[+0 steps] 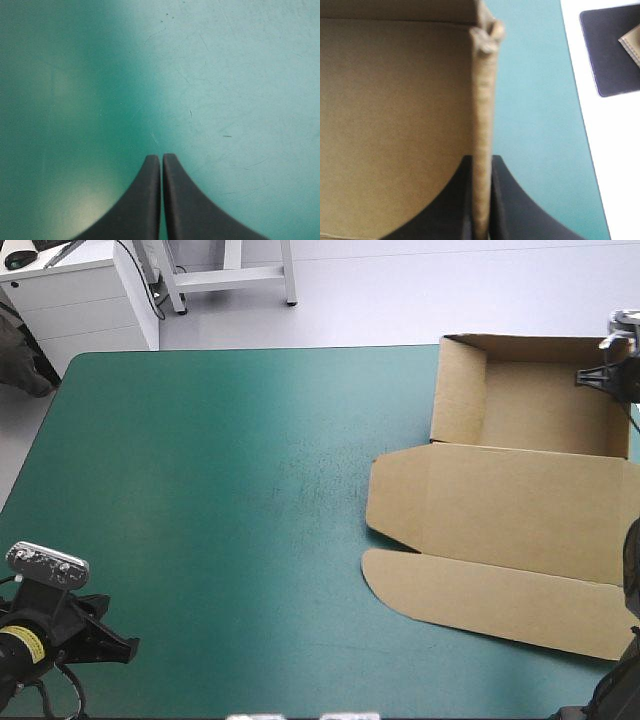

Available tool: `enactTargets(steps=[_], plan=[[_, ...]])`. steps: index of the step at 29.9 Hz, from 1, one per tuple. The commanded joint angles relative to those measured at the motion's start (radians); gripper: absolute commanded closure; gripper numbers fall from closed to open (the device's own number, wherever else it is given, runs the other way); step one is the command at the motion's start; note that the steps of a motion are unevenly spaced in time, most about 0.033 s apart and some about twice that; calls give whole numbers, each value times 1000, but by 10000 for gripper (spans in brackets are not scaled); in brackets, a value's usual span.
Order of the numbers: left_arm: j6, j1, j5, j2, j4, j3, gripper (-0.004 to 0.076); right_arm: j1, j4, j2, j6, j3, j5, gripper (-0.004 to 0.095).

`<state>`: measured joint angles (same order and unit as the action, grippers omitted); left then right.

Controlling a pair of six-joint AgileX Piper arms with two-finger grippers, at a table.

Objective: Fold the box

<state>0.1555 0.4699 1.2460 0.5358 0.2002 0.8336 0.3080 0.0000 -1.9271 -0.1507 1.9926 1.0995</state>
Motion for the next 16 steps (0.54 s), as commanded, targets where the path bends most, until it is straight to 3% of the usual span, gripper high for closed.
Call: enactTargets(steps=[1, 6, 16], plan=[[10, 1, -45, 7, 11, 25, 731, 105, 42, 32, 56, 30, -62, 928], [10, 1, -68, 7, 33, 25, 731, 185, 38, -21, 82, 28, -41, 928], [10, 1, -147, 7, 40, 25, 731, 197, 10, -98, 71, 28, -26, 906]])
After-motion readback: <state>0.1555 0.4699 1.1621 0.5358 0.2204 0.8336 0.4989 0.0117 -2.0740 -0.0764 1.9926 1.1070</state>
